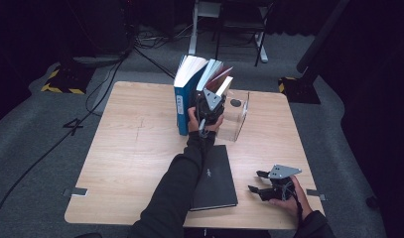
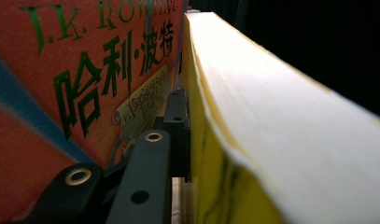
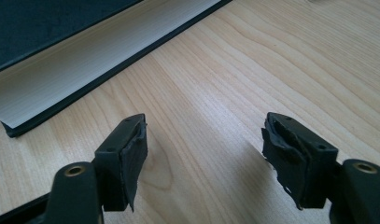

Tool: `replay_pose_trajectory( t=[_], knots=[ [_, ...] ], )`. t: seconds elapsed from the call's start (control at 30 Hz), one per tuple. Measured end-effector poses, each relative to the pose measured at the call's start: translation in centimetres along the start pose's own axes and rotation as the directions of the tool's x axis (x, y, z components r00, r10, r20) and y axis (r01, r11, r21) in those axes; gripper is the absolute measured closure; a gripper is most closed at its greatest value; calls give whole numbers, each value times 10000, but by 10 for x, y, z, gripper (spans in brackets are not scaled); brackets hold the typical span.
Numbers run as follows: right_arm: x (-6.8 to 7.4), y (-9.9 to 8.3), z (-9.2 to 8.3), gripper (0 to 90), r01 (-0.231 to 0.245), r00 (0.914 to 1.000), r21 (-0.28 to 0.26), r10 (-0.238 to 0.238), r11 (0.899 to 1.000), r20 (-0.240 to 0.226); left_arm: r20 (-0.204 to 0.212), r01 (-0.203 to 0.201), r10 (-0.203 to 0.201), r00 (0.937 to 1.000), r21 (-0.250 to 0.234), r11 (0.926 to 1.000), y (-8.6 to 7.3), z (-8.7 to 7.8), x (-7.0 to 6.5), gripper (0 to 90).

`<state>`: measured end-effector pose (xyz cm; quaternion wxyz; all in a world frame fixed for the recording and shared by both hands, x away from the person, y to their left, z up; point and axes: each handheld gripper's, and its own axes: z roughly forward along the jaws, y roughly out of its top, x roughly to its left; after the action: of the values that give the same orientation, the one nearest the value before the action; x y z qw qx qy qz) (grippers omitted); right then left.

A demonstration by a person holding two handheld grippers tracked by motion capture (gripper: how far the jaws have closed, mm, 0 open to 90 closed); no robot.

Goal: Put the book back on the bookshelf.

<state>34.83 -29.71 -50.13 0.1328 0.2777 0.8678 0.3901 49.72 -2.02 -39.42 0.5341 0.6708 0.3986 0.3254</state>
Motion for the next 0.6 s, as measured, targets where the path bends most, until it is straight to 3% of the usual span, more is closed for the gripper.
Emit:
replay_pose_trajectory(
  t=[0.23,0.6],
  knots=[
    [-1,-1,1,309,-10,10000,72,10,10000,-29,367,-507,487,9981,571,9971,9,-6,1,693],
    [-1,0,1,304,-44,10000,89,44,10000,1,724,-955,872,9936,1207,9881,27,-9,-1,606]
  ],
)
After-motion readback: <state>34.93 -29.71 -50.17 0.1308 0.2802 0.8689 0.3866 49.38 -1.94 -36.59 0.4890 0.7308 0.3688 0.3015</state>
